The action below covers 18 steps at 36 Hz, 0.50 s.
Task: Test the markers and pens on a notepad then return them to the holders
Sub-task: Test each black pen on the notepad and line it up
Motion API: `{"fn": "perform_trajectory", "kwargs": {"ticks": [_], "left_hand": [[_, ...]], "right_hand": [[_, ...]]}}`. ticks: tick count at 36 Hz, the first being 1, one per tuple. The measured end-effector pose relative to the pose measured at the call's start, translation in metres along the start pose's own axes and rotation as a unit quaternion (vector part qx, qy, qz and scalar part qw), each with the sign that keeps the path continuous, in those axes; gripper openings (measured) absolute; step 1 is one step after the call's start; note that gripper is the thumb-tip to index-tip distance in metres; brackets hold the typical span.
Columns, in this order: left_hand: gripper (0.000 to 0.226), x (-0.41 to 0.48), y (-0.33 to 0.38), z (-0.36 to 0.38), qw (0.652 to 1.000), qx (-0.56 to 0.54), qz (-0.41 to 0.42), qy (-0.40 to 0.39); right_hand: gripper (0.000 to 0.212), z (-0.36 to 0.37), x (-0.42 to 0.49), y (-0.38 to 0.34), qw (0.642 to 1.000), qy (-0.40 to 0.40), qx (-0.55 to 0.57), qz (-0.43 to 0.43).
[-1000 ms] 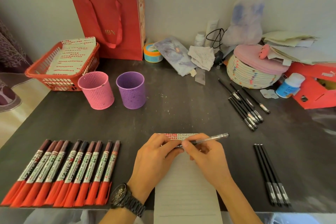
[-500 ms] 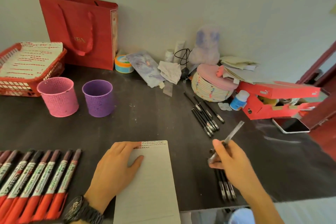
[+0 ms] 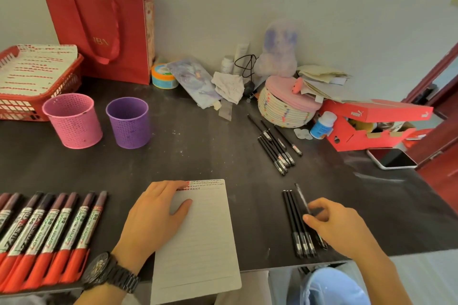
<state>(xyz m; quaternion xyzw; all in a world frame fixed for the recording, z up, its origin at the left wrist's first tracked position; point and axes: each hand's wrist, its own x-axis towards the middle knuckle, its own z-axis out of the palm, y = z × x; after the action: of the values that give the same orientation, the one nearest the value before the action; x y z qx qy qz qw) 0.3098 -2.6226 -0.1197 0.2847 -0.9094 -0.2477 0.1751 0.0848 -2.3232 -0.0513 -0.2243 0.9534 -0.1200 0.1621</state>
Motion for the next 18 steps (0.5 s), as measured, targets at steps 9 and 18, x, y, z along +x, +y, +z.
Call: {"fn": "perform_trajectory", "kwargs": {"ticks": [9, 18], "left_hand": [[0.04, 0.001, -0.002, 0.001, 1.0, 0.0, -0.007, -0.009], [0.039, 0.0, 0.001, 0.0, 1.0, -0.005, -0.003, 0.001]], "right_hand": [[0.014, 0.006, -0.004, -0.002, 0.998, 0.029, -0.044, 0.047], [0.014, 0.022, -0.013, -0.003, 0.994, 0.079, 0.023, 0.069]]}}
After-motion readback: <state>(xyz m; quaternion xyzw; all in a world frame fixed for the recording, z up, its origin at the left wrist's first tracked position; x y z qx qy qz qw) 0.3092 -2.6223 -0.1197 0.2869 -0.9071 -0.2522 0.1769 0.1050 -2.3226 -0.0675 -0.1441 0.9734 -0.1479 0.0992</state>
